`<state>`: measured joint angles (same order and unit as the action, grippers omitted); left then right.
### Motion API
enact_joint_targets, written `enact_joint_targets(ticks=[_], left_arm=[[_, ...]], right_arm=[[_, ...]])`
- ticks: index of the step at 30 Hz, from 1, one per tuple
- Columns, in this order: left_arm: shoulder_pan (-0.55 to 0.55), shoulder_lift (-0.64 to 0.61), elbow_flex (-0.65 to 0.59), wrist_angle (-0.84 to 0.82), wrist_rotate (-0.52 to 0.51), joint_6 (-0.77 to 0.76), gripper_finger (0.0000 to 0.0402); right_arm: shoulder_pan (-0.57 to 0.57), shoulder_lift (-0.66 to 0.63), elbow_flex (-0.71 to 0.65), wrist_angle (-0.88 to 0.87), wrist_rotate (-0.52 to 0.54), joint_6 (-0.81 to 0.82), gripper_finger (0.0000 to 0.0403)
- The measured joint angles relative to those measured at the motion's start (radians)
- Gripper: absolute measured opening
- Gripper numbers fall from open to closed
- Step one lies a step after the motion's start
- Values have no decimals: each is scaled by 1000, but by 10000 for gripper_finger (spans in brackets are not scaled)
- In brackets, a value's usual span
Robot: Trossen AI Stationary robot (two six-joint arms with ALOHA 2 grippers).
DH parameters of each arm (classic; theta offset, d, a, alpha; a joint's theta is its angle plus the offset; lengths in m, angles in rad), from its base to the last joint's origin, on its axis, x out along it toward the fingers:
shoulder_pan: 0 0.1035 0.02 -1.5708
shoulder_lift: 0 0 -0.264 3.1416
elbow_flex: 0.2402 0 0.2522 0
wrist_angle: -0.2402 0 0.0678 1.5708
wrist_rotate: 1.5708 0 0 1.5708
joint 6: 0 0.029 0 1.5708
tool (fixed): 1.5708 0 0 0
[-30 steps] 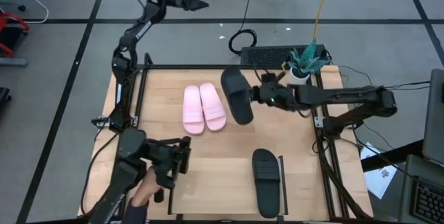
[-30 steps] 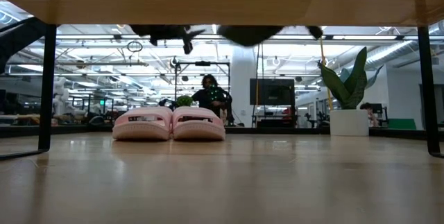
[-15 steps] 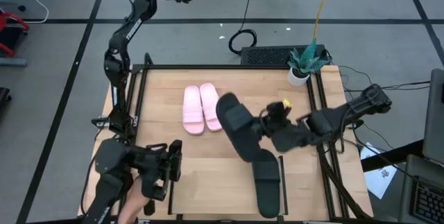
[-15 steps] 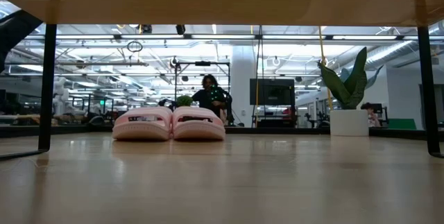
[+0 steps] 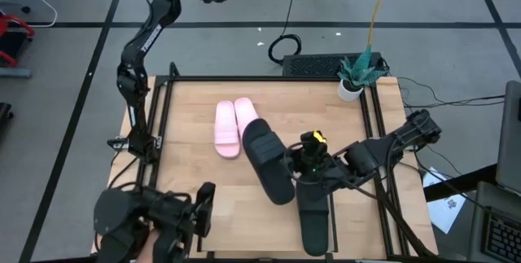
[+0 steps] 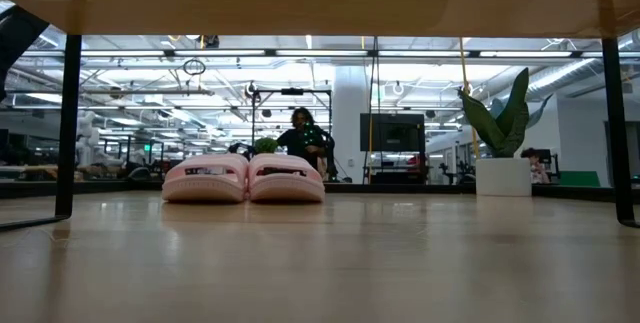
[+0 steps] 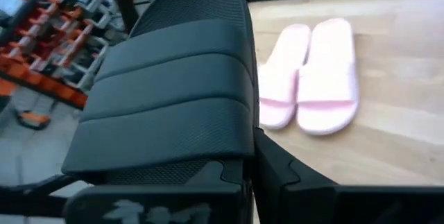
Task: Pick and place slides into the shelf
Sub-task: Put the black slipper on the shelf
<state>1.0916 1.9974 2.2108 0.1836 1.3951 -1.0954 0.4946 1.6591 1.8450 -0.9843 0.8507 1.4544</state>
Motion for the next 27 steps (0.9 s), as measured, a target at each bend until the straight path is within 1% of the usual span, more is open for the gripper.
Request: enact_joint_targets(ticks=[4, 6, 9, 12, 14, 19, 22, 25, 27], left_arm=[[-21, -42, 0, -1, 3, 0, 113], [-31, -66, 0, -2, 3, 0, 113], [-47, -118, 0, -61, 4, 16, 113], [-81, -178, 0, -188, 6, 106, 113], [-108, -222, 0, -308, 6, 189, 113], [-199, -326, 0, -616, -43, 426, 113], [-255, -372, 0, -786, -96, 550, 113], [-312, -417, 0, -970, -224, 696, 113], [-349, -448, 0, -1094, -336, 789, 113]], right_arm=[[-3, 26, 45, -115, 38, 41, 0], [-3, 26, 45, -137, 58, 50, 0], [-3, 19, 47, -166, 98, 48, 0], [-7, 10, 47, -200, 127, 40, 0], [-13, 4, 47, -214, 146, 22, 0], [-41, -15, 47, -214, 158, -52, 0], [-54, -24, 47, -204, 176, -102, 0], [-63, -32, 47, -194, 204, -128, 0], [-68, -38, 47, -186, 228, -134, 0]])
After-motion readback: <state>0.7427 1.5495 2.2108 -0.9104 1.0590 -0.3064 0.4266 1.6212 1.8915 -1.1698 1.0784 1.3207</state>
